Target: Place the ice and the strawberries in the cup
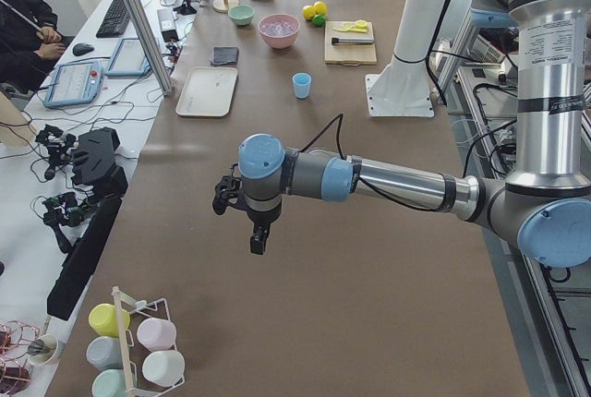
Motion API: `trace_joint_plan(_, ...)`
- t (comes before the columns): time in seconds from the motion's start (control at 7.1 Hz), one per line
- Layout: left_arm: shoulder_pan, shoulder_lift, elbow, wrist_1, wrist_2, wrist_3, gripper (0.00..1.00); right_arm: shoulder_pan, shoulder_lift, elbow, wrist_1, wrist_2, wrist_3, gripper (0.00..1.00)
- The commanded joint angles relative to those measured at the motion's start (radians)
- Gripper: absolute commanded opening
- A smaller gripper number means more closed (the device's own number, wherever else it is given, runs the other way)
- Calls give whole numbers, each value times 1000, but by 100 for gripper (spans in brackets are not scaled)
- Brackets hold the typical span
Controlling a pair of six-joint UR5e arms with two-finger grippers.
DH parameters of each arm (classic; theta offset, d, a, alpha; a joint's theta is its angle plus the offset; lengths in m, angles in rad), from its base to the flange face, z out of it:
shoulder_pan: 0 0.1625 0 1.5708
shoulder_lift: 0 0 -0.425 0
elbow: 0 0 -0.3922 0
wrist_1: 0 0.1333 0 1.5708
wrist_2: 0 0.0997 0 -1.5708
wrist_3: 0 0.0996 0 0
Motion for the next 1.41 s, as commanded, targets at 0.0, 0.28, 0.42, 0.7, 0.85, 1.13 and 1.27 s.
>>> trace_joint_plan(0.0, 0, -1, 3, -1, -5, 1, 98, 0, -1, 2, 0, 0, 0, 100)
trace_joint_plan(0.28, 0, 20, -12, -3, -2, 0, 98, 0, 2, 2, 0, 0, 2, 100)
trace_joint_plan(0.42, 0, 25, 0, -6, -2, -8, 97, 0, 7, 3, 2, 0, 0, 100)
trace_joint_plan(0.7, -18, 28, -12, -6, -3, -14, 97, 0, 11, 6, 0, 0, 0, 100)
trace_joint_plan(0.85, -21, 28, -43, -6, -5, -20, 97, 0, 10, -8, 2, -2, 2, 100)
trace_joint_plan(1.13, -18, 25, -32, -4, 0, -22, 97, -3, 8, 22, 0, 3, 6, 100)
trace_joint_plan(1.27, -18, 25, -31, -4, -3, -22, 97, -3, -4, 41, 0, 5, 5, 100)
